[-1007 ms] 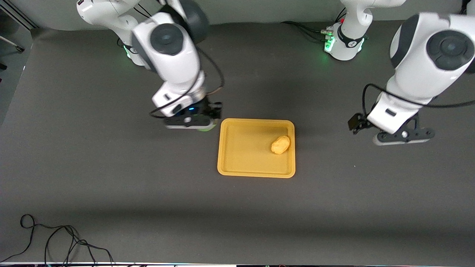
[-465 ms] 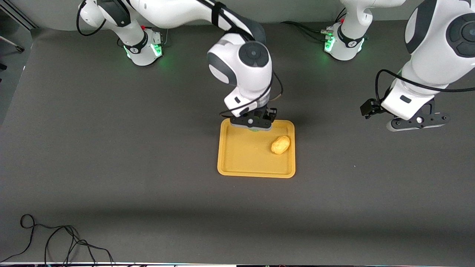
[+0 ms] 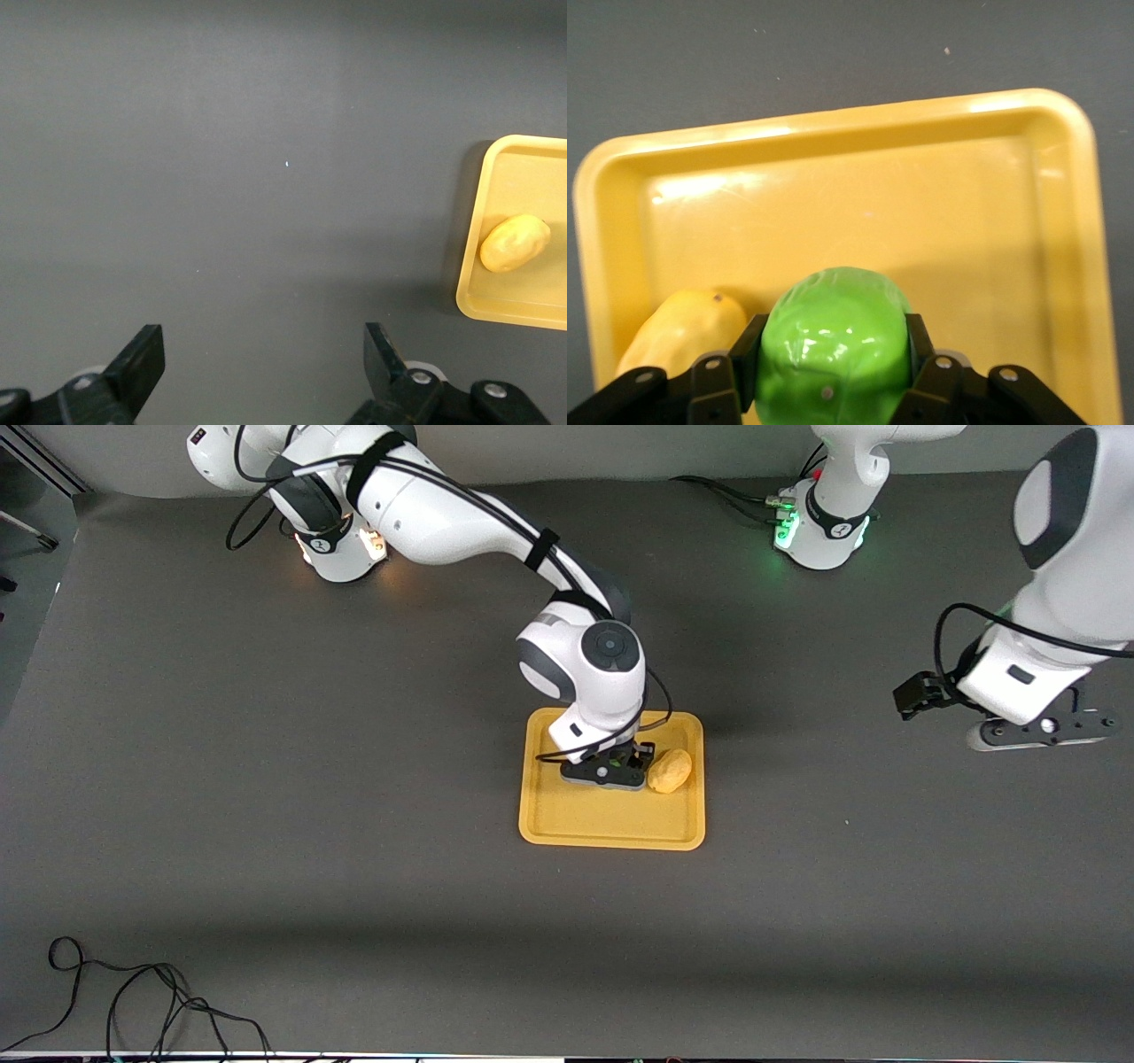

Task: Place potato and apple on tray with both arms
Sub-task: 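Carry the apple over the tray with the right gripper while the left withdraws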

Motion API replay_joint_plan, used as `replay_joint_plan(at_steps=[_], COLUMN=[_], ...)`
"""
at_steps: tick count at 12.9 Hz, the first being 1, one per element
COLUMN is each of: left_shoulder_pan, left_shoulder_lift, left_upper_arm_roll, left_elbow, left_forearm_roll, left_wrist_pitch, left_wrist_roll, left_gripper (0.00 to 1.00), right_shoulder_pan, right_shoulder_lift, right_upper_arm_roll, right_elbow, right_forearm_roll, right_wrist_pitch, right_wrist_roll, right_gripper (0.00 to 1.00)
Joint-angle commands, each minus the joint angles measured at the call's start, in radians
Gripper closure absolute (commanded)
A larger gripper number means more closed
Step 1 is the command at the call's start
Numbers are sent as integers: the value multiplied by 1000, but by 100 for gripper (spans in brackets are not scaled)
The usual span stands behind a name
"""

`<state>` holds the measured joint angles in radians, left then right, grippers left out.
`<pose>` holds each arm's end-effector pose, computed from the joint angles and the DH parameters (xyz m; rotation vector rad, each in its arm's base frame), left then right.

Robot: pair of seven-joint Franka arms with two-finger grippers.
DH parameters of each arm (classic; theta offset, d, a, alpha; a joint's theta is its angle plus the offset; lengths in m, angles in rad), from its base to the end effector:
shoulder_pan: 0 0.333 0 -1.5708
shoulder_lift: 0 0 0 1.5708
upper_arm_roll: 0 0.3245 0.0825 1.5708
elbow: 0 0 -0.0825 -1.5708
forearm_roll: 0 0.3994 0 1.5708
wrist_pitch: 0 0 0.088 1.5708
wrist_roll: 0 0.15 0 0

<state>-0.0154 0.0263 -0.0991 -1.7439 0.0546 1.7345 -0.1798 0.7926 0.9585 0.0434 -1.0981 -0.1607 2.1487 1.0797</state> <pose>0.5785 -0.0587 0.5042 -3.0843 -0.0855 0.0427 0.5573 0.5832 0.1981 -3.1051 0.2837 -0.2161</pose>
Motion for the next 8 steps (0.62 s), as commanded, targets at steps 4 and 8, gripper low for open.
replay_joint_plan(at_steps=[4,8], left_shoulder_pan=[-15,-17], left_shoulder_lift=[-9,24], left_upper_arm_roll=[42,73], left_elbow=[27,131], left_forearm_roll=[-24,-30], left_wrist_pitch=[-42,-50], left_wrist_roll=[118,207], left_gripper=[0,0], right_shoulder_pan=[0,-6], right_shoulder_lift=[2,8], right_upper_arm_roll=[-34,-34], right_elbow=[-98,-97], right_forearm_roll=[-25,-20], right_wrist_pitch=[112,117], right_wrist_roll=[16,14], right_gripper=[51,0])
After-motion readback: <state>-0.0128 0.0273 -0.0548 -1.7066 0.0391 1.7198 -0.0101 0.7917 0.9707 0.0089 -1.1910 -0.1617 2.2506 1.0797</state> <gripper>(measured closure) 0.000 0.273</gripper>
